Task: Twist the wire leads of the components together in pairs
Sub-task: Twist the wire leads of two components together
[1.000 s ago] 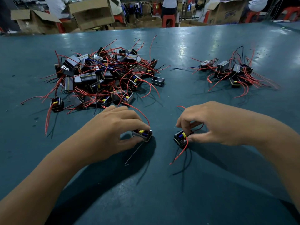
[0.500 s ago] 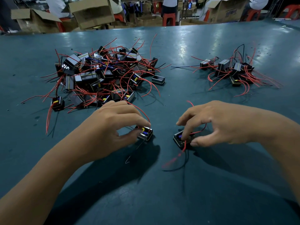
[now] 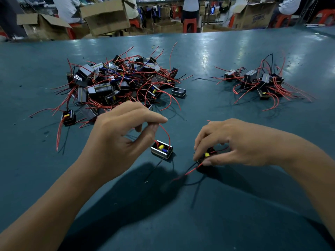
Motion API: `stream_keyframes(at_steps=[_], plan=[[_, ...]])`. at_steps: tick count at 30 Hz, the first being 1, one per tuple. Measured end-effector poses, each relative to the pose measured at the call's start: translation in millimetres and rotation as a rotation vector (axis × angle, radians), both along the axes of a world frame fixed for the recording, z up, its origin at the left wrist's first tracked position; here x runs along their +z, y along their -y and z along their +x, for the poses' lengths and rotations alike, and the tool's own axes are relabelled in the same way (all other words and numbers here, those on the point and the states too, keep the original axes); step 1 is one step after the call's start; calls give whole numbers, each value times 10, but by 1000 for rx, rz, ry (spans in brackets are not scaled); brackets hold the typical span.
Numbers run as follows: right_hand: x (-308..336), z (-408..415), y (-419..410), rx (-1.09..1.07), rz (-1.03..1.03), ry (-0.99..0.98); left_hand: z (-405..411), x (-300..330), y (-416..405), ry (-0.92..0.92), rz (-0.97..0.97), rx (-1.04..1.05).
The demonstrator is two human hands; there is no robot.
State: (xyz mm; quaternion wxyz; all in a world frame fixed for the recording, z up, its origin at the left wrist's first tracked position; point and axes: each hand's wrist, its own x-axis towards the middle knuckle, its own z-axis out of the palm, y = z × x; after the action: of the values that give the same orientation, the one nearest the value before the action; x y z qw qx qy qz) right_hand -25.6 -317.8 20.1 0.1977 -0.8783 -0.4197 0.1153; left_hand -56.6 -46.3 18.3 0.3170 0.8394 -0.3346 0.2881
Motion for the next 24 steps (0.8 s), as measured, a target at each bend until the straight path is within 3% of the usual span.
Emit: stream_keyframes(at_steps=[7, 15, 20, 24], plan=[[-17, 41, 16, -1, 55, -32, 78, 14, -107, -84, -216, 178], [-31, 66, 25, -118, 98, 51, 168, -3, -288, -405, -55, 95], [-6, 51, 52, -85, 26, 11, 137, 42, -288, -395, -158, 42], [16, 14, 38, -19, 5, -8, 69, -18, -148, -384, 43, -12]])
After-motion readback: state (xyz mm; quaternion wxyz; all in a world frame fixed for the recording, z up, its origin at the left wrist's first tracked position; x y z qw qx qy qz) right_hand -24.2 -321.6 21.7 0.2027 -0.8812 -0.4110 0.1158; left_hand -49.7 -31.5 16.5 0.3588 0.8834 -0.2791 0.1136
